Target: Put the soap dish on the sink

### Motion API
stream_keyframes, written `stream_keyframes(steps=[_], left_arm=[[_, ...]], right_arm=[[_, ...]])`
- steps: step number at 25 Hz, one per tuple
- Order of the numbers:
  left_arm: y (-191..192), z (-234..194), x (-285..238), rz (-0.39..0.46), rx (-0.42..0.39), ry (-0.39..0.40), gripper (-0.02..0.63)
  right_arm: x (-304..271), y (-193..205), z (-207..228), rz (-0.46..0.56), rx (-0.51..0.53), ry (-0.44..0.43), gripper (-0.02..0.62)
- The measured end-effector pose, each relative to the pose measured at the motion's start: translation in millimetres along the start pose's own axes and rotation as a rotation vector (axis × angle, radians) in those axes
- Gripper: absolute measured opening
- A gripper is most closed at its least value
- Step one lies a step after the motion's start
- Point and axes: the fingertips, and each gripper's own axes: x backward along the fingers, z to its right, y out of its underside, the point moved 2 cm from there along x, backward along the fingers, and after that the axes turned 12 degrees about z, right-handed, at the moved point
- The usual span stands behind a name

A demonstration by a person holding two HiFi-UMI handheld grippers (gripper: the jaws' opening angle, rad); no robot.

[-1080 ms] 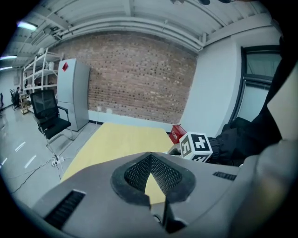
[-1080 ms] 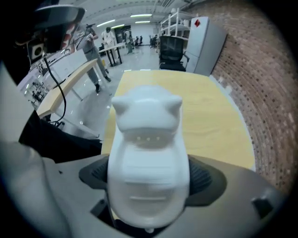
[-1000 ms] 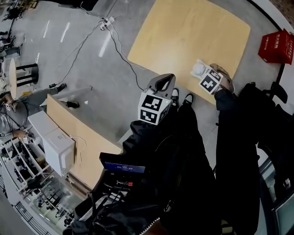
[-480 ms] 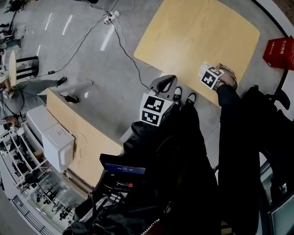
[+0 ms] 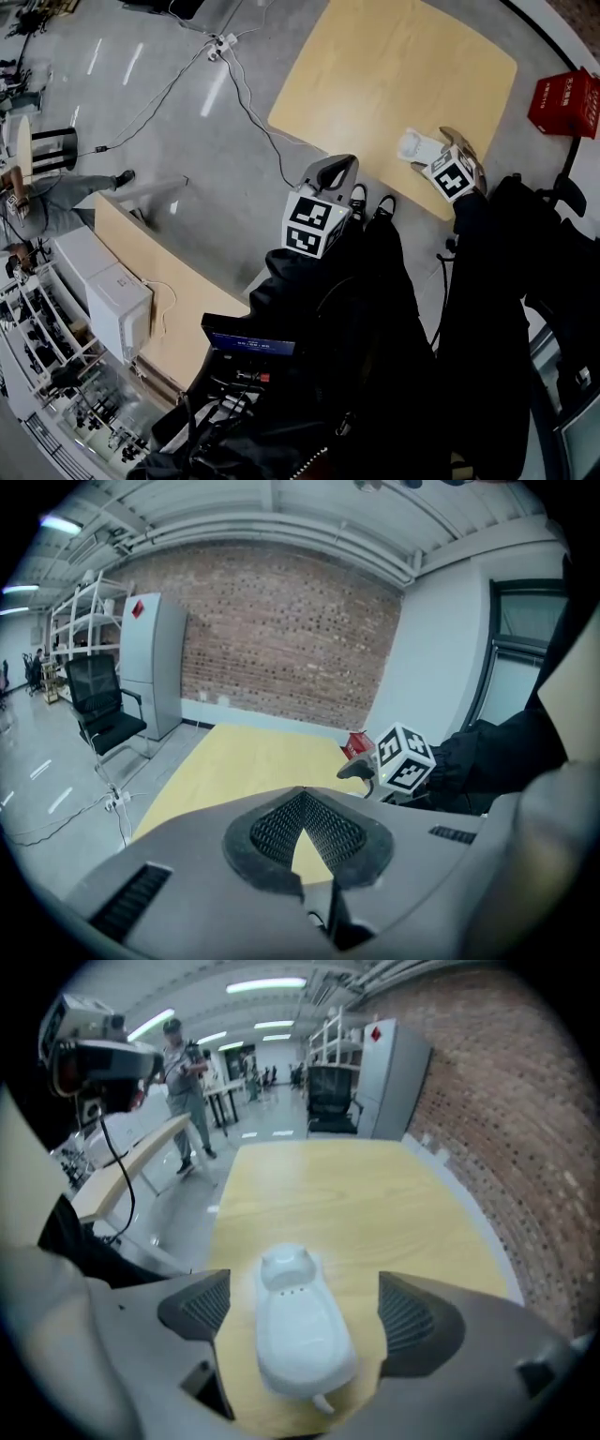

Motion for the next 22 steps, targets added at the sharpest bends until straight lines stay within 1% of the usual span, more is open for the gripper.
stream_keyframes(steps=[4,6,7,8,10,11,12,13,14,15,18,22], left_arm=[[-31.5,15.2,-1.5,0.053,-0.018,0.027,0.003],[-52.0,25.6,-3.2,0.09,-0.032,0.043,0.003],[-62.6,31.1,-4.1,0.108,-0.04,0.052,0.003],[-73.7,36.8,-4.7,0.127,-0.048,0.063,0.003],[-97.7,48.4,-3.5,0.167,-0.067,0.086,0.003],[-110.3,54.8,-0.6,0.188,-0.077,0.098,0.003],[-122.5,62.4,4.9,0.207,-0.085,0.109,0.003],[-134.3,71.5,13.2,0.224,-0.091,0.118,0.003],[-146.2,82.1,23.1,0.238,-0.094,0.125,0.003],[-159.3,93.3,32.5,0.254,-0.099,0.133,0.003],[-205.2,120.3,43.4,0.327,-0.127,0.172,0.003],[-247.3,143.7,49.0,0.412,-0.153,0.21,0.003]], right_arm=[[80.1,-44.5,12.0,0.282,-0.16,0.185,0.483],[120.2,-61.1,15.0,0.389,-0.225,0.248,0.482],[139.7,-68.1,15.8,0.436,-0.251,0.278,0.469],[159.8,-75.1,16.4,0.483,-0.27,0.313,0.437],[202.5,-89.8,16.3,0.577,-0.296,0.399,0.299],[224.4,-96.9,14.3,0.621,-0.307,0.439,0.252],[246.9,-102.8,9.8,0.659,-0.321,0.476,0.222],[270.2,-107.2,3.2,0.686,-0.338,0.513,0.177],[294.9,-110.7,-4.3,0.704,-0.355,0.552,0.118],[320.2,-114.9,-10.7,0.722,-0.371,0.591,0.078],[385.2,-135.8,-14.1,0.822,-0.39,0.694,0.047],[437.6,-160.0,-15.5,0.945,-0.356,0.768,0.014]])
